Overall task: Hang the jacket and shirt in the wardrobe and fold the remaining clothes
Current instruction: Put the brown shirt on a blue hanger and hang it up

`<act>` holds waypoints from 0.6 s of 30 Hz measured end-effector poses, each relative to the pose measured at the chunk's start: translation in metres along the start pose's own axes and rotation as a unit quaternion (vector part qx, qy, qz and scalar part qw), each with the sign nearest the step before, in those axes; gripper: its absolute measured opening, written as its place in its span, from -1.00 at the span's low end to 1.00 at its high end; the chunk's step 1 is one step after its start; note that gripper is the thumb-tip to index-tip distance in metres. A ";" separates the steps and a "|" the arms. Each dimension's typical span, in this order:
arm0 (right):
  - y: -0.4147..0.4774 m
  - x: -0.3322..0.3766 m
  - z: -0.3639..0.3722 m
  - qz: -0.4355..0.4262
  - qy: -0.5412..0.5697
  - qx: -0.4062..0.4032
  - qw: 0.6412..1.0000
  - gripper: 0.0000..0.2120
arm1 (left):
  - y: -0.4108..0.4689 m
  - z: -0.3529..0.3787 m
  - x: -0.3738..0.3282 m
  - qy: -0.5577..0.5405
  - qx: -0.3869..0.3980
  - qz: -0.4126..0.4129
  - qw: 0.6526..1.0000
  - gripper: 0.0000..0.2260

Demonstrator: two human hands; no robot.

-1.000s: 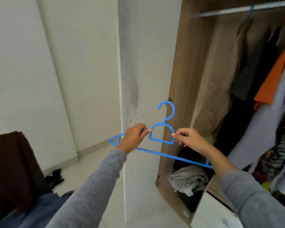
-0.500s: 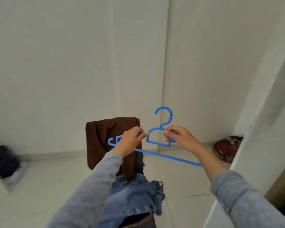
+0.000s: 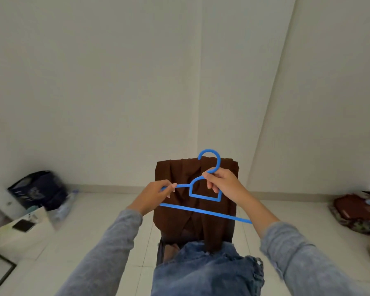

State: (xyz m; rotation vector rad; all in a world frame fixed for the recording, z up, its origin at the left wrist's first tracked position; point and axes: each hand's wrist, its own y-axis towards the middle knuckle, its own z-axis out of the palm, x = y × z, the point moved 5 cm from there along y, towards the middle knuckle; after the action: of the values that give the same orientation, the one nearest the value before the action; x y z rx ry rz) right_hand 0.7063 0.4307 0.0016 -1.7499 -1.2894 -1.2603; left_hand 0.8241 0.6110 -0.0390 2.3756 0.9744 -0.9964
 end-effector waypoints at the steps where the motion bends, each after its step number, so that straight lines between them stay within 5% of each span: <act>1: 0.013 -0.007 0.000 0.011 0.003 0.003 1.000 -0.87 | 0.010 0.002 0.013 -0.006 0.002 -0.012 1.000 -0.74; 9: 0.097 -0.048 -0.043 0.048 0.029 -0.114 0.992 -0.82 | 0.091 0.006 0.060 0.017 -0.116 -0.114 0.987 -0.68; 15: 0.135 -0.084 -0.084 0.012 0.103 -0.331 0.938 -0.83 | 0.165 0.050 0.053 -0.048 -0.093 -0.194 0.975 -0.65; 18: 0.140 -0.101 -0.079 -0.001 0.113 -0.346 0.931 -0.87 | 0.181 0.080 0.050 -0.108 -0.091 -0.225 0.964 -0.51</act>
State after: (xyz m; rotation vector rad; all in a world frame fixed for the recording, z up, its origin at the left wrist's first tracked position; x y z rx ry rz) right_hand 0.8055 0.2793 -0.0564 -1.9637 -0.7488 -2.0196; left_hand 0.9430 0.4640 -0.1147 1.8865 1.4825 -1.2331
